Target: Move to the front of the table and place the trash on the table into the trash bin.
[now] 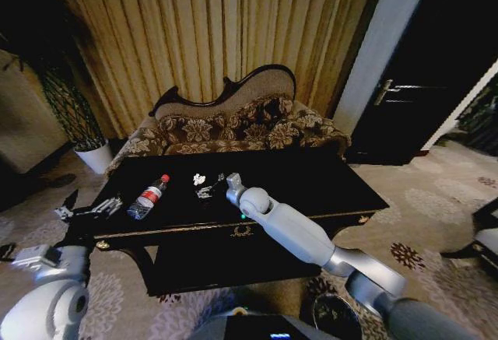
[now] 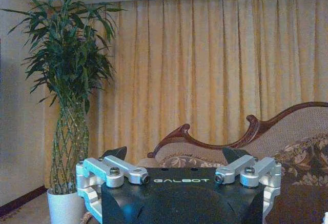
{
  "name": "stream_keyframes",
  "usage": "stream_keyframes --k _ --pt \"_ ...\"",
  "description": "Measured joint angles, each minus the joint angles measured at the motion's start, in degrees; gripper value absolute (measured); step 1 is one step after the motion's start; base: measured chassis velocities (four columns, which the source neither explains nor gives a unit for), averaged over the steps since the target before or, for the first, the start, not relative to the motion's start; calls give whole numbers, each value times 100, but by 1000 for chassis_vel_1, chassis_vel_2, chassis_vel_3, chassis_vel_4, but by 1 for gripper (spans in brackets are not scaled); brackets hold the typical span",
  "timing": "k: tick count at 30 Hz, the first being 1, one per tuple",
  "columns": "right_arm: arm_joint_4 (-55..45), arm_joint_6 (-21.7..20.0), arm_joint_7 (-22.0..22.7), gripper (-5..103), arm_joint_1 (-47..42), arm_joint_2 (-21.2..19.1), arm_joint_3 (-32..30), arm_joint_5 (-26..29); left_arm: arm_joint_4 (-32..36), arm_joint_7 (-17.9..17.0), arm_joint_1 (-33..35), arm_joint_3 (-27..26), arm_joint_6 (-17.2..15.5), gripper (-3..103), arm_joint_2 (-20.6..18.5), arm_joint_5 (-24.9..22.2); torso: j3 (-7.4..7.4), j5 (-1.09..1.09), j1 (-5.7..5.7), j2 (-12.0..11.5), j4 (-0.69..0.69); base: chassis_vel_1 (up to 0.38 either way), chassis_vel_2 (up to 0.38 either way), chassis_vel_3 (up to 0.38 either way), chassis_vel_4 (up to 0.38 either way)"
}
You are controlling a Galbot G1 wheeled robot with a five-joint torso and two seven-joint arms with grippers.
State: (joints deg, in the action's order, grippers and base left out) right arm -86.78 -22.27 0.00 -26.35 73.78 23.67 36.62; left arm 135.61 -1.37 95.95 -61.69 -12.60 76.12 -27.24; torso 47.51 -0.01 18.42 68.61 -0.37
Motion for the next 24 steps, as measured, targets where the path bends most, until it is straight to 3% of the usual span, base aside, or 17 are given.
stream_keyframes --k 19,24 --pt "265 -1 0 101 101 209 129 3 -19 38 -20 37 7 100 28 5 0 0 0 0 0 0 0 0 0" --pt "334 6 0 81 136 242 156 0 -37 41 -11 15 22 100 46 5 0 0 0 0 0 0 0 0 0"
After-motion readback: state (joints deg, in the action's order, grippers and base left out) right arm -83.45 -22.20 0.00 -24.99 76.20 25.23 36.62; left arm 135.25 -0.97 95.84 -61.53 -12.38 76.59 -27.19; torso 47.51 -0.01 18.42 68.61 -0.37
